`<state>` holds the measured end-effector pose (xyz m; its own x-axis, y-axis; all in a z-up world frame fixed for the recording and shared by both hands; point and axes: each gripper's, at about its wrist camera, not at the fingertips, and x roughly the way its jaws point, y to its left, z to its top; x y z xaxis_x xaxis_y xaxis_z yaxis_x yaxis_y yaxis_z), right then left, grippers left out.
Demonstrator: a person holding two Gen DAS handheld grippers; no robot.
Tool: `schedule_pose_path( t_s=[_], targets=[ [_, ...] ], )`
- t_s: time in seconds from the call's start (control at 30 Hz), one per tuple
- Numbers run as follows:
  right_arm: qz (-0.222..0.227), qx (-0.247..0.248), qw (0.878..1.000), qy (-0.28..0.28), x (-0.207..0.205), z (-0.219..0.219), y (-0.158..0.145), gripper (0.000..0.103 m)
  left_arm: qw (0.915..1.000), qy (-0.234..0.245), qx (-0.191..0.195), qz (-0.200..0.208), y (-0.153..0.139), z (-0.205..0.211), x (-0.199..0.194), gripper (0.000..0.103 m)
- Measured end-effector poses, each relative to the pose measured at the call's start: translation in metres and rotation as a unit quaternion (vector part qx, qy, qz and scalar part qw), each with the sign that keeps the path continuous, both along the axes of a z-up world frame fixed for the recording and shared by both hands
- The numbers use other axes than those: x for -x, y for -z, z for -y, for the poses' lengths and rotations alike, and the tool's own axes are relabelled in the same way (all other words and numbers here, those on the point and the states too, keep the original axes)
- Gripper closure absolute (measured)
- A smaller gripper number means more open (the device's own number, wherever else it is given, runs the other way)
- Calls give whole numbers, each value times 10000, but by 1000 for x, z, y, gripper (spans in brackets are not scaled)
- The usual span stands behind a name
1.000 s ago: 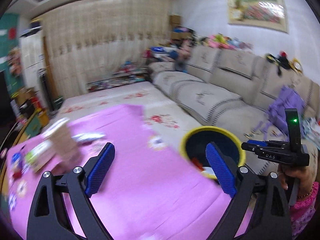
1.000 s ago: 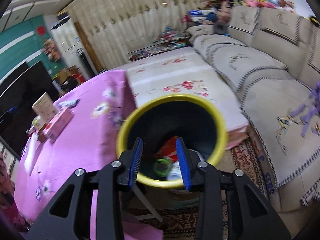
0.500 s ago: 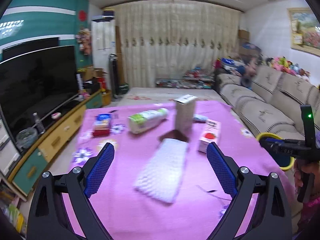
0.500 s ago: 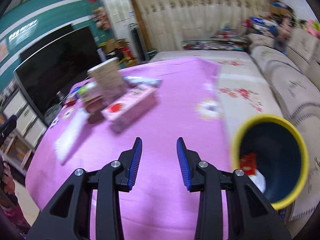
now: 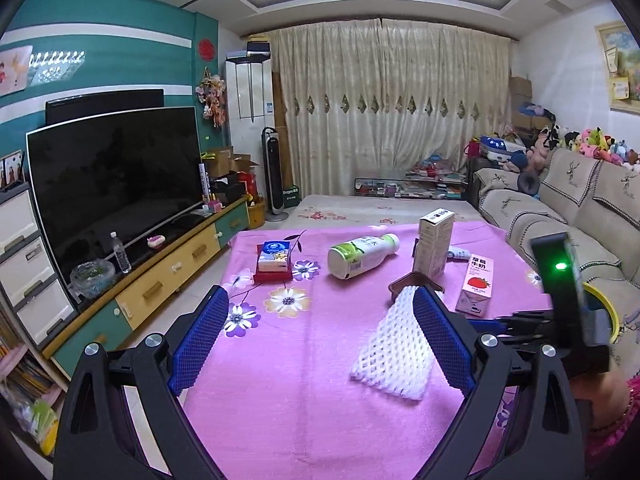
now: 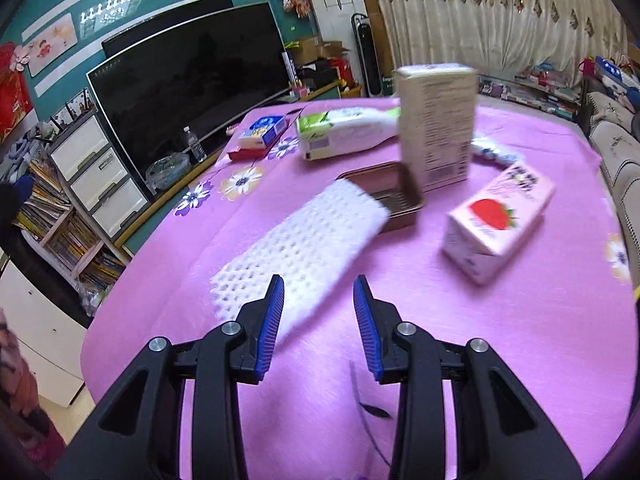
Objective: Collect trash
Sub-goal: 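Close the right gripper on the white foam fruit net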
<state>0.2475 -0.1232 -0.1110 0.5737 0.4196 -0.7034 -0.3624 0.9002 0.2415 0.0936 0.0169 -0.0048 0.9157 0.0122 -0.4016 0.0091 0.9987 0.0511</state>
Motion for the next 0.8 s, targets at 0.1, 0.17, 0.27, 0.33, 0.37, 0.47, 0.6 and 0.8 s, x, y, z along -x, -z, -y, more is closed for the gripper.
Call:
schedule_pose_path(
  t_s=[0.1, 0.17, 0.27, 0.33, 0.37, 0.47, 0.6, 0.8],
  targets=[
    [-112, 55, 9999, 25, -13, -11, 7, 68, 9999, 58, 119, -53, 3, -4, 0, 11],
    [-217, 83, 9997, 46, -22, -16, 13, 68, 9999, 72, 131, -74, 7, -4, -1, 11],
    [-399, 80, 9991, 83, -30, -17, 22, 68, 9998, 91, 153, -99, 9, -5, 1, 11],
    [-470, 66, 9988, 110, -32, -17, 26, 68, 9997, 109, 178, -123, 12, -4, -1, 11],
    [-497, 66, 9986, 145, -34, -17, 28, 68, 9997, 110, 184, -133, 13, -4, -1, 11],
    [-559, 1, 9980, 310, -37, -10, 31, 65, 9996, 113, 198, -152, 16, -5, -3, 11],
    [-515, 32, 9981, 323, -37, -13, 29, 62, 9995, 149, 231, -183, 20, -4, -4, 11],
    [-483, -24, 9987, 126, -35, -22, 28, 92, 9994, 182, 208, -205, 24, -1, -6, 11]
  ],
)
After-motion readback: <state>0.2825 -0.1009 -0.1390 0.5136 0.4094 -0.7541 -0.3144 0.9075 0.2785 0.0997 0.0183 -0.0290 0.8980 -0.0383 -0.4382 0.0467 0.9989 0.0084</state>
